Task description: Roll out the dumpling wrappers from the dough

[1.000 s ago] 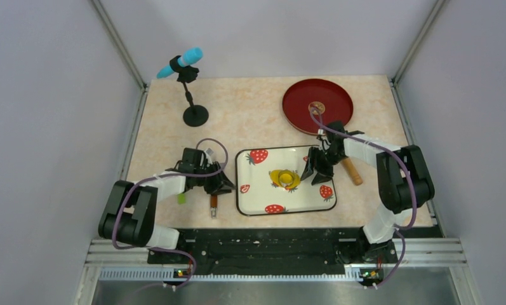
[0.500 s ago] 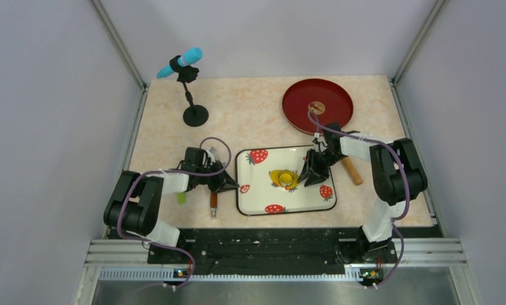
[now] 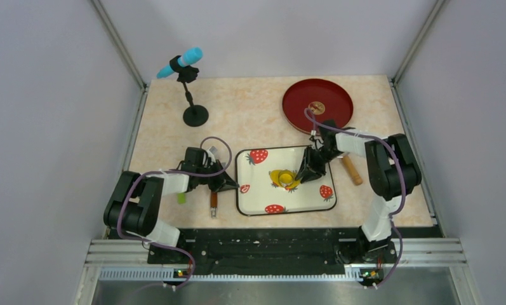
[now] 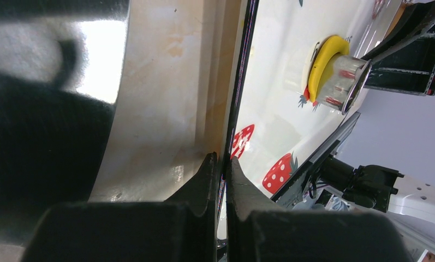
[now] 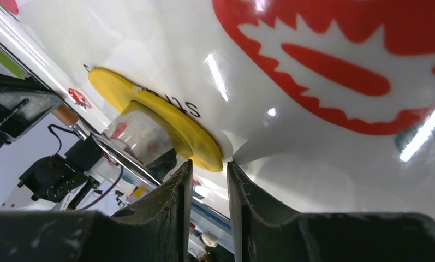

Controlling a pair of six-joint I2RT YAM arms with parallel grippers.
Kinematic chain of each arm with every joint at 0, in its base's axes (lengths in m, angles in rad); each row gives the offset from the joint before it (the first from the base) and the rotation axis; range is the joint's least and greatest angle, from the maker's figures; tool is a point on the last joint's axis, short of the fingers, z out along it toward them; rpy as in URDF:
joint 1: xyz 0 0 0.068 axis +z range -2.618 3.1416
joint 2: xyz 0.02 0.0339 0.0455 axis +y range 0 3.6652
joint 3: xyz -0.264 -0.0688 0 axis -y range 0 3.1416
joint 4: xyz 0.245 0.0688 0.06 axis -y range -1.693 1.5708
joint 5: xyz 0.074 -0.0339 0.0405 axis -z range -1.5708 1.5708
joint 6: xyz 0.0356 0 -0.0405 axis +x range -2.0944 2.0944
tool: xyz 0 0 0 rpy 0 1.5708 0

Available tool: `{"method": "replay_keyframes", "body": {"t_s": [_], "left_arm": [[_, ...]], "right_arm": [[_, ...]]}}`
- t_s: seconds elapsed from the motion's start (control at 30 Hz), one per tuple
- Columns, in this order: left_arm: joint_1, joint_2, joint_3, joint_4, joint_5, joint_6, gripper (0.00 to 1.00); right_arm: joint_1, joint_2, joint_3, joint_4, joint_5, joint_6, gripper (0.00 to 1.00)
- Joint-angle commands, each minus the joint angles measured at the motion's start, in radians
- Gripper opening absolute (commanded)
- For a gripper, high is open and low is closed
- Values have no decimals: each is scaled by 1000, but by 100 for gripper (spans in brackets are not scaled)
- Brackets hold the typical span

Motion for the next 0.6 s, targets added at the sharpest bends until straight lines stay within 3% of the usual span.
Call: {"method": "replay_keyframes", "body": {"t_s": [0.0, 0.2, 0.57], "left_arm": [[-11, 7, -16, 38, -57, 1, 0], [-10, 9, -17, 44, -56, 0, 0], [-10, 13, -17, 45, -54, 1, 0]], "right_arm": [[19, 69, 33, 35, 177, -29, 29], [54, 113, 58, 16, 193, -38, 24], [75, 113, 79, 1, 209, -57, 0]]}}
